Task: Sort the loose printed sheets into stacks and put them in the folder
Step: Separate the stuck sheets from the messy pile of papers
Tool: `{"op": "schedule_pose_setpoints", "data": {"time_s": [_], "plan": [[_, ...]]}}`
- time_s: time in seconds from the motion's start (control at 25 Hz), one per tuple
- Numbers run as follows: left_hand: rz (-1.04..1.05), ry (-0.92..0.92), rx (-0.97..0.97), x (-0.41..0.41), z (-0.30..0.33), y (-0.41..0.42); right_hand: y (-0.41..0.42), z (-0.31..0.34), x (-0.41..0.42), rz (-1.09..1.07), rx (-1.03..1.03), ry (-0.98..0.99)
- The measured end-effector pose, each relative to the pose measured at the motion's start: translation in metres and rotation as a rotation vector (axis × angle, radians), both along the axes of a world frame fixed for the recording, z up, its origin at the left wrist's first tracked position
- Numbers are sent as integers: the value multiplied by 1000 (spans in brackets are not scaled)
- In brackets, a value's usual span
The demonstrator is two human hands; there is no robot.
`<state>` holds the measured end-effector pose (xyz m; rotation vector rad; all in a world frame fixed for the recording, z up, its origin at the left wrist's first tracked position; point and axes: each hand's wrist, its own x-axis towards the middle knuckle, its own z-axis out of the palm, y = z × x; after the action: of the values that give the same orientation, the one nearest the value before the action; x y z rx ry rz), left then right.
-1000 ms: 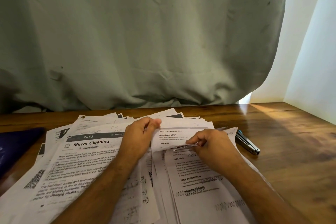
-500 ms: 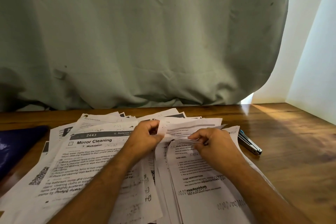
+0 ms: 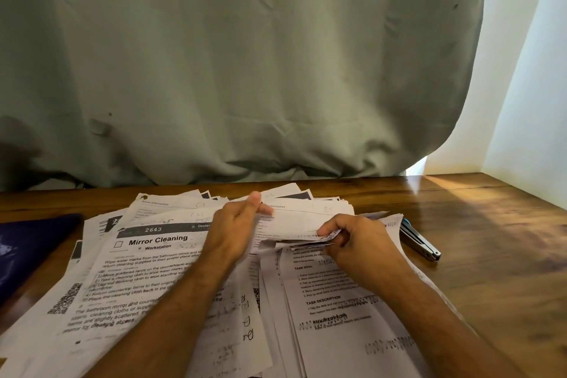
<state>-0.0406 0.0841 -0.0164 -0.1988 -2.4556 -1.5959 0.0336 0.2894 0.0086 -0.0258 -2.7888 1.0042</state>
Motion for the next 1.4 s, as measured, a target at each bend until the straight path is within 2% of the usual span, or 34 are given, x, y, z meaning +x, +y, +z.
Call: {"op": "schedule_pose_setpoints", "data": {"time_s": [0.08, 0.16, 0.2, 0.36, 0.52, 0.72, 0.8, 1.04, 1.2, 1.4], "plan": [[146, 25, -269, -9, -5, 3, -2, 1, -1, 0, 4, 0], [122, -77, -508, -16, -12, 6, -3, 1, -1, -3, 11, 7], [127, -115, -550, -19, -13, 7, -4, 2, 0, -6, 14, 14], [184, -61, -354, -30, -13, 7, -7, 2, 1, -8, 17, 64], [240, 20, -393, -31, -14, 3, -10, 4, 1, 0, 26, 59], [232, 46, -242, -28, -15, 3, -9, 6, 0, 5, 26, 59], [259, 111, -245, -25, -11, 4, -9, 5, -1, 6, 25, 65], [66, 46, -158, -9, -4, 8, -6, -2, -5, 14, 52, 134], [-26, 77, 22, -7, -6, 3, -4, -7, -7, 29, 37, 218], [-5, 123, 279, -8, 8, 5, -4, -8, -10, 12, 51, 246]]}}
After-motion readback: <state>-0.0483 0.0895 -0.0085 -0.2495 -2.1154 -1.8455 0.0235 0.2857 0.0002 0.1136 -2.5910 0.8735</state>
